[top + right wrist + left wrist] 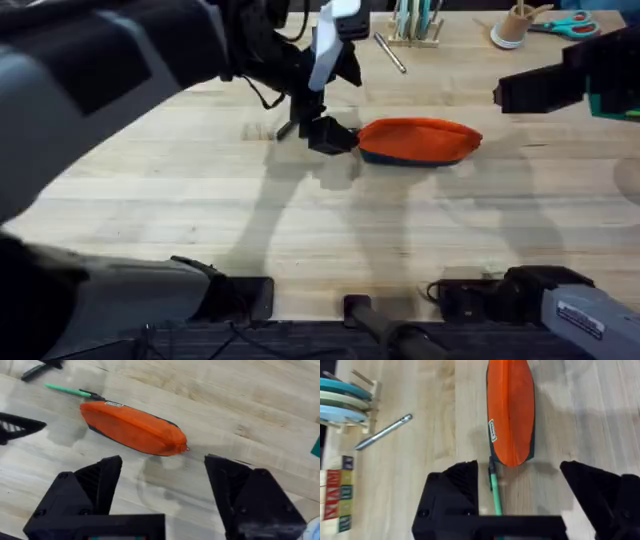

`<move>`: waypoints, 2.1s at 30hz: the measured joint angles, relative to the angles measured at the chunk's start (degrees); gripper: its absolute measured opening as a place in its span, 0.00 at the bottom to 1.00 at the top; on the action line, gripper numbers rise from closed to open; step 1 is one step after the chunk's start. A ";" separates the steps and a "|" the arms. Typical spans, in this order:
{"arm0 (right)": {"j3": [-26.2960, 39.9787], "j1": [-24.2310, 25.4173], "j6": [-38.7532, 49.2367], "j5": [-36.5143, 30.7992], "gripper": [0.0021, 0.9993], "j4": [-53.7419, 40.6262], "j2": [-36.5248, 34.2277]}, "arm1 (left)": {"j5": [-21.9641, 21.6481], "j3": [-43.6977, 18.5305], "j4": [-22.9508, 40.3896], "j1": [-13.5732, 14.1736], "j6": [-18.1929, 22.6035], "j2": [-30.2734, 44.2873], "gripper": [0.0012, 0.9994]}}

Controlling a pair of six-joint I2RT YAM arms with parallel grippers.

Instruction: Unzip the bag, pick up the pens from the table one at a time and place them inside, then zip the bag closed.

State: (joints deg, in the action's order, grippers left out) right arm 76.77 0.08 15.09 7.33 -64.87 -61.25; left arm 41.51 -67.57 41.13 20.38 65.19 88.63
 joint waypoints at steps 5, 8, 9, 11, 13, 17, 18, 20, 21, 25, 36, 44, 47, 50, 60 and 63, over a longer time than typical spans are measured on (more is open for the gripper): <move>0.00 0.00 0.00 0.00 1.00 -0.01 0.00 | 3.13 0.00 -0.97 0.00 0.00 4.84 0.99; 0.00 0.00 0.00 0.00 1.00 0.01 0.01 | 5.67 0.00 -2.25 0.00 -0.02 7.95 0.99; 0.00 0.00 0.00 0.01 1.00 0.01 0.01 | 6.56 0.00 -2.93 0.00 0.00 8.97 0.99; 0.00 0.00 0.00 0.00 1.00 0.01 0.01 | 8.31 0.00 -4.33 0.00 0.00 10.70 0.99; 0.00 0.00 0.00 0.01 1.00 0.01 -0.01 | 10.15 0.00 -5.54 0.00 -0.01 12.17 0.99; 0.00 0.00 0.02 0.00 1.00 0.01 -0.01 | 13.48 0.00 -6.95 0.00 0.00 14.49 0.99; 0.00 0.00 0.04 0.00 1.00 0.01 0.01 | 14.25 0.00 -7.06 0.00 -0.02 14.97 0.99; 0.00 0.00 0.04 0.00 1.00 0.01 0.01 | 15.29 0.00 -7.10 0.00 -0.01 15.73 0.99; 0.00 0.00 0.04 0.02 1.00 0.01 0.01 | 15.73 0.00 -7.13 0.00 -0.02 16.09 0.99; 0.00 0.00 0.18 0.00 1.00 0.01 -0.01 | 16.34 0.00 -7.48 0.46 -0.02 17.26 0.99; 0.00 0.00 0.22 0.00 1.00 0.01 0.00 | 15.65 -0.02 -9.25 5.58 -0.04 17.50 0.96; 0.00 0.00 0.22 0.00 1.00 0.01 0.01 | 13.69 -0.34 -9.94 5.86 0.00 17.50 0.53; 0.00 0.00 0.22 0.00 1.00 0.01 0.00 | 12.80 -0.66 -10.09 5.86 0.02 17.50 0.14; 0.00 0.00 0.22 0.00 1.00 0.01 0.00 | 12.39 -0.66 -9.76 5.87 0.16 17.50 0.05; 0.00 0.00 0.22 -0.16 1.00 0.64 0.00 | 12.25 -0.66 -9.79 5.90 0.16 17.50 0.04; 0.00 0.00 0.44 -1.75 1.00 1.01 0.00 | 12.25 -0.66 -9.79 5.90 0.15 17.50 0.04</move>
State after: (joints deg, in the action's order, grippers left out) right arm 76.77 0.08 15.54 5.59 -63.86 -61.24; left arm 53.76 -68.23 31.33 26.28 65.34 106.13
